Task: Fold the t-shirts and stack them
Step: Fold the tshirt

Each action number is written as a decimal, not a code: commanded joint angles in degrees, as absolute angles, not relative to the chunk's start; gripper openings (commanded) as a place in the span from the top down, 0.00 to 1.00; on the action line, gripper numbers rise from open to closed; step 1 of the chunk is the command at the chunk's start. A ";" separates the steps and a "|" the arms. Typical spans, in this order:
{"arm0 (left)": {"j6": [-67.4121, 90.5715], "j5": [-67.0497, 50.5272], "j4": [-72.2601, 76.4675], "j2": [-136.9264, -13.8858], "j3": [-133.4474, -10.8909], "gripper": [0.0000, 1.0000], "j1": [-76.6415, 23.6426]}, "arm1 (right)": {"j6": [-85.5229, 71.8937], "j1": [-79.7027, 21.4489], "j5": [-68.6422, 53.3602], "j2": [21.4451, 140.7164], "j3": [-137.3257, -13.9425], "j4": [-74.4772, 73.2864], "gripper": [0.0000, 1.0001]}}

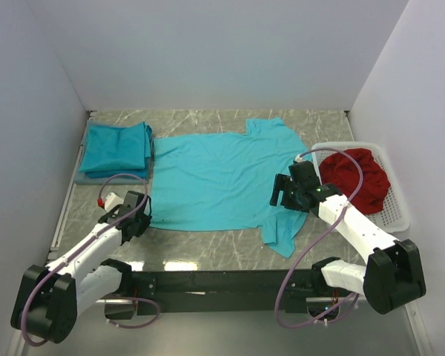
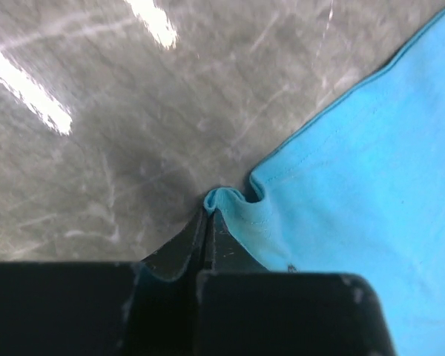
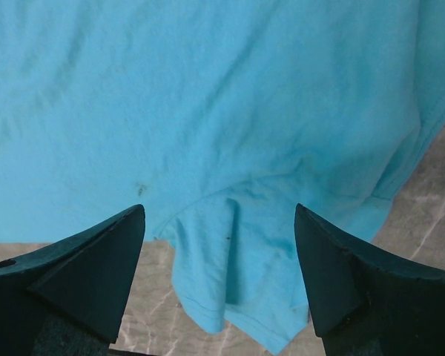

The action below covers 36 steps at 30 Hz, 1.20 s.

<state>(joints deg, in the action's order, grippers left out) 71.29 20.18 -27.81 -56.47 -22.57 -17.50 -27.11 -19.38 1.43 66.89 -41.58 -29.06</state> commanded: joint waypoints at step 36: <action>63.11 20.31 -14.59 -55.63 -18.72 1.00 -9.14 | -38.32 -13.27 0.18 63.37 -31.46 -38.32 0.10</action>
